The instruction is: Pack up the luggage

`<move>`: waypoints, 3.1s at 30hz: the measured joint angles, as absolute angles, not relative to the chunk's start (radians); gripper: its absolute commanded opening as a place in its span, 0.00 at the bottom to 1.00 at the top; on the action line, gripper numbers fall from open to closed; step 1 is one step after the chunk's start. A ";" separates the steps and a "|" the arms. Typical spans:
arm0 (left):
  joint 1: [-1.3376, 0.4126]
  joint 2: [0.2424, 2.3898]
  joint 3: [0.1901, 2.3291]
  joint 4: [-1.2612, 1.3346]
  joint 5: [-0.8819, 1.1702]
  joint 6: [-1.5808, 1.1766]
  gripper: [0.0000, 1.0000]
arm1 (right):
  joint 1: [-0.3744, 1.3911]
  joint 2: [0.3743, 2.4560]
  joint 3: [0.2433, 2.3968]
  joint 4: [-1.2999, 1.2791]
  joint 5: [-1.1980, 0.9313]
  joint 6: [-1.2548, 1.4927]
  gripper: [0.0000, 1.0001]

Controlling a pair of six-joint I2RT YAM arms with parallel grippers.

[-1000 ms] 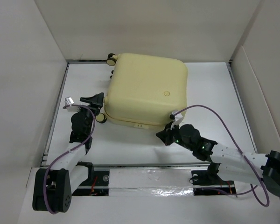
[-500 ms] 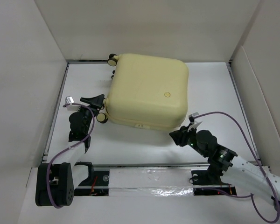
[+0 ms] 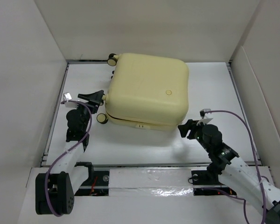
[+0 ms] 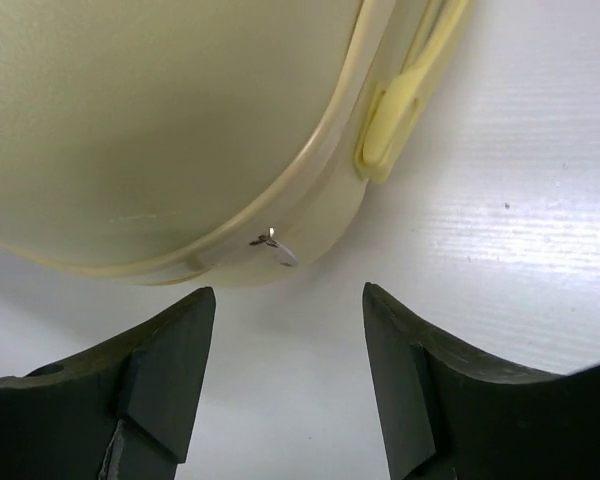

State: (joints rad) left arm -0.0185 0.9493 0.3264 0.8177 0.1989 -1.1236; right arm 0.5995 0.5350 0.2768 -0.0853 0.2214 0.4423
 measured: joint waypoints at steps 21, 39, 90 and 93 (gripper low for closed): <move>0.025 1.040 0.348 0.786 0.182 -1.144 0.00 | 0.470 0.841 0.245 0.336 -0.109 0.247 0.15; 0.028 0.942 0.318 0.762 0.059 -1.084 0.80 | 0.505 0.831 0.197 0.424 -0.033 0.285 0.00; -1.068 1.362 0.493 0.849 -0.140 -0.476 0.29 | 0.588 0.987 0.251 0.464 0.030 0.177 0.00; -1.059 1.405 0.527 0.849 -0.146 -0.468 0.29 | 0.591 0.951 0.245 0.445 0.030 0.180 0.00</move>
